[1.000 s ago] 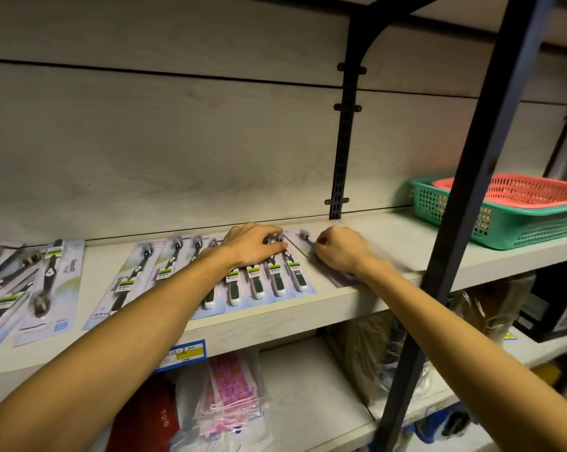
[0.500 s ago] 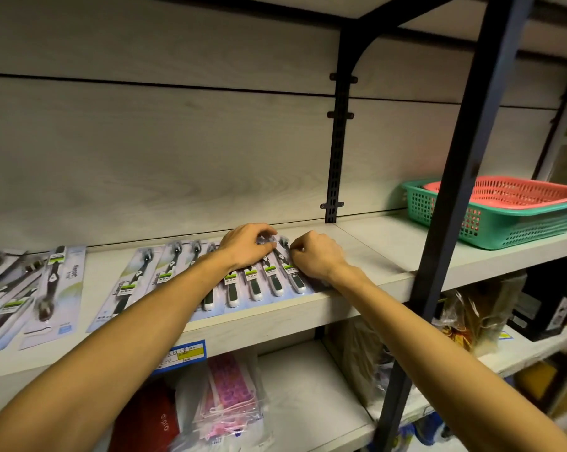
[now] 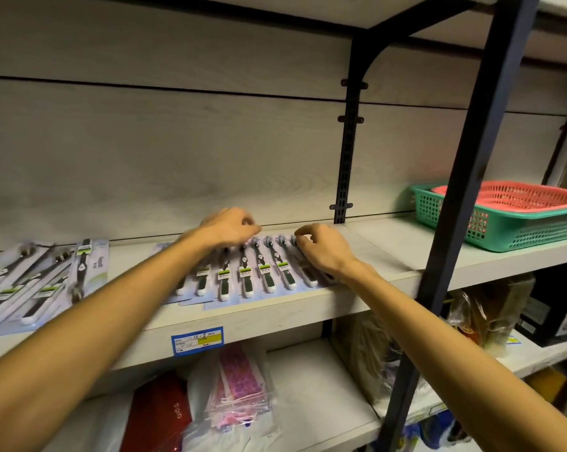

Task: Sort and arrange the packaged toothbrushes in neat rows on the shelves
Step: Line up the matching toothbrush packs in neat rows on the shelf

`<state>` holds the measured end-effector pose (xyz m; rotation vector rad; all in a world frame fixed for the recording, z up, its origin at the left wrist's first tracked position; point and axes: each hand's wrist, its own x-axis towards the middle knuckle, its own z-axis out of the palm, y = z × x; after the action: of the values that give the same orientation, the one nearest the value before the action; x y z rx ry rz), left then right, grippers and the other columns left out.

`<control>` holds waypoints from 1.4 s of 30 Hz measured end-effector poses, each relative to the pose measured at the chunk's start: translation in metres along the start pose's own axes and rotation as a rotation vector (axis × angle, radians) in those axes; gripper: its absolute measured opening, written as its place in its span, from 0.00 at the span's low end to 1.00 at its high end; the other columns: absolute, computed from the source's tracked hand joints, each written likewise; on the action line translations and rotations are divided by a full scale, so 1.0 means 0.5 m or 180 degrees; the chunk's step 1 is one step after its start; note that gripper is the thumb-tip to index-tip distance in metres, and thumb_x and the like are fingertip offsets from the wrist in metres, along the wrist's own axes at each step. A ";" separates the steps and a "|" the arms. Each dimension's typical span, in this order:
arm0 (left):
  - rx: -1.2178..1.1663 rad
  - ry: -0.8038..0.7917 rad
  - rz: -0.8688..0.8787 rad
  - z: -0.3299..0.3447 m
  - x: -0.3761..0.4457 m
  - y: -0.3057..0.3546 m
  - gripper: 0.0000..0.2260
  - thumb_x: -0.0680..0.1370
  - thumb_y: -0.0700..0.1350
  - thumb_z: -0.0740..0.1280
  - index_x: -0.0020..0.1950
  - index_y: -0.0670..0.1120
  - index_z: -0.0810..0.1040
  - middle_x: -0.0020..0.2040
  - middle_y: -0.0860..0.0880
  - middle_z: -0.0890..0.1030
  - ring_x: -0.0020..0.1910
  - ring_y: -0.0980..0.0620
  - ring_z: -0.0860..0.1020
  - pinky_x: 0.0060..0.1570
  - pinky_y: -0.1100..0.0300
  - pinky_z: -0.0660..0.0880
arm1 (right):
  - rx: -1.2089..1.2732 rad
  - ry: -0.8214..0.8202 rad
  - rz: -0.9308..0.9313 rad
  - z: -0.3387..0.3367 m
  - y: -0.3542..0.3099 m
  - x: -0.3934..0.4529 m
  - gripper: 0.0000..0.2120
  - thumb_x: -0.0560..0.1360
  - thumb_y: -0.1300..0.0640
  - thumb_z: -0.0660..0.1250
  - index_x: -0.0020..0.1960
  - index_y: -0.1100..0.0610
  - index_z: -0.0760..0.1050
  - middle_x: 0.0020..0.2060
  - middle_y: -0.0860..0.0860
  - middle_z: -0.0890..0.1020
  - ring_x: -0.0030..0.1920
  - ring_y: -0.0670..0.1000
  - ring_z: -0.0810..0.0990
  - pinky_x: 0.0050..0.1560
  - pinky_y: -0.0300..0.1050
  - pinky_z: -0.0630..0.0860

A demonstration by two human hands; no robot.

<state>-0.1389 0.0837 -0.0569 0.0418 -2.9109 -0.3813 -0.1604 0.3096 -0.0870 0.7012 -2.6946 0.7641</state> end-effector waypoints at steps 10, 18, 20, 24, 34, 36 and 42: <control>0.0307 0.0062 -0.0264 0.003 -0.239 -0.147 0.32 0.79 0.70 0.50 0.77 0.53 0.66 0.76 0.51 0.70 0.72 0.47 0.70 0.64 0.50 0.71 | -0.0511 -0.0703 -0.1005 0.070 -0.158 -0.009 0.28 0.79 0.35 0.57 0.72 0.50 0.71 0.71 0.54 0.73 0.69 0.59 0.71 0.70 0.63 0.66; 0.0017 -0.0143 -0.0265 0.007 -0.279 -0.127 0.32 0.80 0.68 0.52 0.80 0.53 0.60 0.77 0.52 0.67 0.75 0.49 0.66 0.66 0.54 0.66 | -0.0265 -0.1008 -0.0962 0.117 -0.178 -0.011 0.23 0.82 0.39 0.55 0.70 0.48 0.74 0.67 0.54 0.77 0.64 0.58 0.76 0.66 0.59 0.71; -0.0049 -0.0154 -0.0289 0.010 -0.285 -0.122 0.33 0.79 0.70 0.53 0.79 0.53 0.61 0.77 0.52 0.67 0.74 0.49 0.66 0.64 0.54 0.66 | -0.0274 -0.1046 -0.0983 0.118 -0.174 -0.007 0.23 0.82 0.40 0.55 0.70 0.48 0.74 0.67 0.54 0.77 0.63 0.57 0.78 0.66 0.58 0.72; -0.0932 -0.0094 -0.0493 0.009 -0.280 -0.113 0.30 0.79 0.65 0.61 0.76 0.50 0.68 0.73 0.50 0.73 0.68 0.50 0.73 0.68 0.51 0.70 | -0.0308 -0.1065 -0.1009 0.114 -0.173 -0.007 0.22 0.82 0.40 0.55 0.69 0.47 0.74 0.64 0.53 0.80 0.62 0.55 0.79 0.67 0.58 0.70; -0.0549 -0.0114 -0.0640 -0.011 -0.308 -0.195 0.22 0.84 0.49 0.60 0.78 0.49 0.65 0.75 0.48 0.71 0.69 0.49 0.73 0.64 0.61 0.68 | -0.0544 -0.1197 -0.1711 0.126 -0.237 -0.049 0.34 0.78 0.28 0.50 0.78 0.45 0.63 0.78 0.47 0.65 0.76 0.53 0.63 0.73 0.59 0.64; -0.0586 0.0066 -0.0701 -0.009 -0.305 -0.193 0.21 0.84 0.43 0.58 0.78 0.50 0.65 0.74 0.46 0.72 0.69 0.47 0.73 0.66 0.58 0.69 | -0.0455 -0.1127 -0.1672 0.131 -0.235 -0.053 0.34 0.78 0.29 0.50 0.77 0.45 0.64 0.77 0.47 0.66 0.76 0.53 0.65 0.72 0.58 0.65; -0.2211 0.0655 -0.1161 -0.016 -0.294 -0.157 0.29 0.77 0.25 0.53 0.74 0.46 0.70 0.73 0.46 0.72 0.74 0.49 0.68 0.74 0.53 0.65 | -0.0530 -0.1141 -0.1718 0.134 -0.232 -0.048 0.34 0.77 0.28 0.48 0.77 0.45 0.64 0.77 0.47 0.67 0.75 0.53 0.66 0.71 0.59 0.67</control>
<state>0.0068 0.0138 -0.0988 0.4710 -2.4080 -1.3282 -0.0879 0.1957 -0.1019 1.5524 -2.6081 0.2942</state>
